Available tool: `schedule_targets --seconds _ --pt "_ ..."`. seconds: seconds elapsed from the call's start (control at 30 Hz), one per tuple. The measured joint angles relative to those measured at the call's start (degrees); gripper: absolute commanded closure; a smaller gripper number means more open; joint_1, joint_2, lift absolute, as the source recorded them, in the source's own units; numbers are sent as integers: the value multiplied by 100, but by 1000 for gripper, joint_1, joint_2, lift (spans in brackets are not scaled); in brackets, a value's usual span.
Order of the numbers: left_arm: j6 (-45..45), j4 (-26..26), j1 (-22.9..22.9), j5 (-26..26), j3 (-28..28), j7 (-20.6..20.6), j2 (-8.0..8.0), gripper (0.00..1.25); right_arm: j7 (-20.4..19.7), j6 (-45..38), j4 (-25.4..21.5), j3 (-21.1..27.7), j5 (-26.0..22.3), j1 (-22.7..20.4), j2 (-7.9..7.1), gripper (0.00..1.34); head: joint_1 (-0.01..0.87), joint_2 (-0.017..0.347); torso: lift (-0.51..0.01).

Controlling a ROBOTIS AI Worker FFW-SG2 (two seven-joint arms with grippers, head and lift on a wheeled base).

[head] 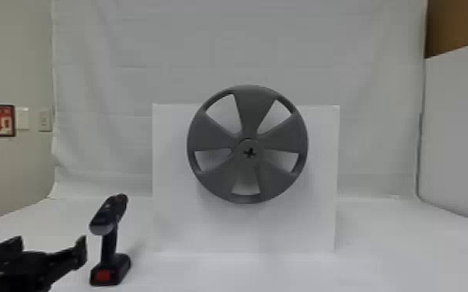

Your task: Grasp the drill and bring into the middle of wheel

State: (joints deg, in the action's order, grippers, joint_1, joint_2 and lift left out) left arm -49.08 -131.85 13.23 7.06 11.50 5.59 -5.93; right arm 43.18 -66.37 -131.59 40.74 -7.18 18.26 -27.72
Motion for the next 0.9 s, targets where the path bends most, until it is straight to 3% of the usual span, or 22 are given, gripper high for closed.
schedule_targets --seconds 0.17,0.9 --pt "-179 -14 60 -83 -99 -4 -4 160 522 34 1 87 656 155 204 110 54 31 -403" --pt "-719 -40 190 -65 -215 4 -26 160 533 18 1 37 840 177 158 110 54 31 -403"
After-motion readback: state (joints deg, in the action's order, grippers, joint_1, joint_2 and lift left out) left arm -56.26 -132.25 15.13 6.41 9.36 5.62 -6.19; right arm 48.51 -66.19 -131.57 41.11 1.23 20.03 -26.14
